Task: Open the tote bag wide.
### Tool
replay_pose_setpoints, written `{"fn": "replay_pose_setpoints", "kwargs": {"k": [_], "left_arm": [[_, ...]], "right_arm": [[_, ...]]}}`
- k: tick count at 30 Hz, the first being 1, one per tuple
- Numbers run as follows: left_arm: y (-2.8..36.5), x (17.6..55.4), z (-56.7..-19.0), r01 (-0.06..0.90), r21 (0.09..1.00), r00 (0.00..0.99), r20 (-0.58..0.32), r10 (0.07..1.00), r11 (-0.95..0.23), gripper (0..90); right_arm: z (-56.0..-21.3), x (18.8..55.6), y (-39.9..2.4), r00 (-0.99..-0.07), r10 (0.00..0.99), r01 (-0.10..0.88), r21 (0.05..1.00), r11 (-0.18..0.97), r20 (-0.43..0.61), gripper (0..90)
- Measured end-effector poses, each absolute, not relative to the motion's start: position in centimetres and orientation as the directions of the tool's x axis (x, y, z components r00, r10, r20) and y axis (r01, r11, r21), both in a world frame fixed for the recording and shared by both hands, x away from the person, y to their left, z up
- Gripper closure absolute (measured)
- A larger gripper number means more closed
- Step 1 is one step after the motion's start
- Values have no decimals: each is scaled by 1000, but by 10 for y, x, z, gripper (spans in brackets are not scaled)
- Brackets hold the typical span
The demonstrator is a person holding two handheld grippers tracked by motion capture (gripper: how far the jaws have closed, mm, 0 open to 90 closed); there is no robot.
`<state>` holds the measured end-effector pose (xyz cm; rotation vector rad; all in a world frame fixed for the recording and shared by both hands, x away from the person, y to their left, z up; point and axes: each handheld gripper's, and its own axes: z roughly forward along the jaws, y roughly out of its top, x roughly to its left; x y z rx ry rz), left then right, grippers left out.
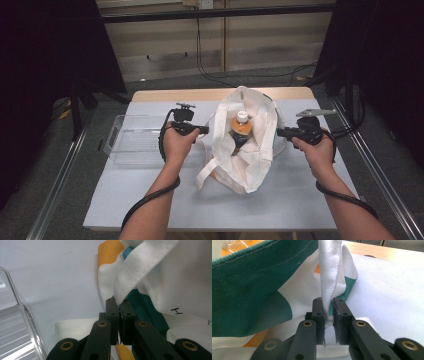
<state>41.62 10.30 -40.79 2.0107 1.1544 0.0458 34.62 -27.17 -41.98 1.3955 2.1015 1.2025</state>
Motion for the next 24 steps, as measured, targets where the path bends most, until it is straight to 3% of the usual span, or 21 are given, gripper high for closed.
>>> {"fn": "replay_pose_setpoints", "kwargs": {"k": [24], "left_arm": [[107, 414, -426, 727, 634, 567, -337, 751, -264, 877]], "right_arm": [[-434, 349, -276, -434, 884, 600, 788, 141, 173, 808]]}}
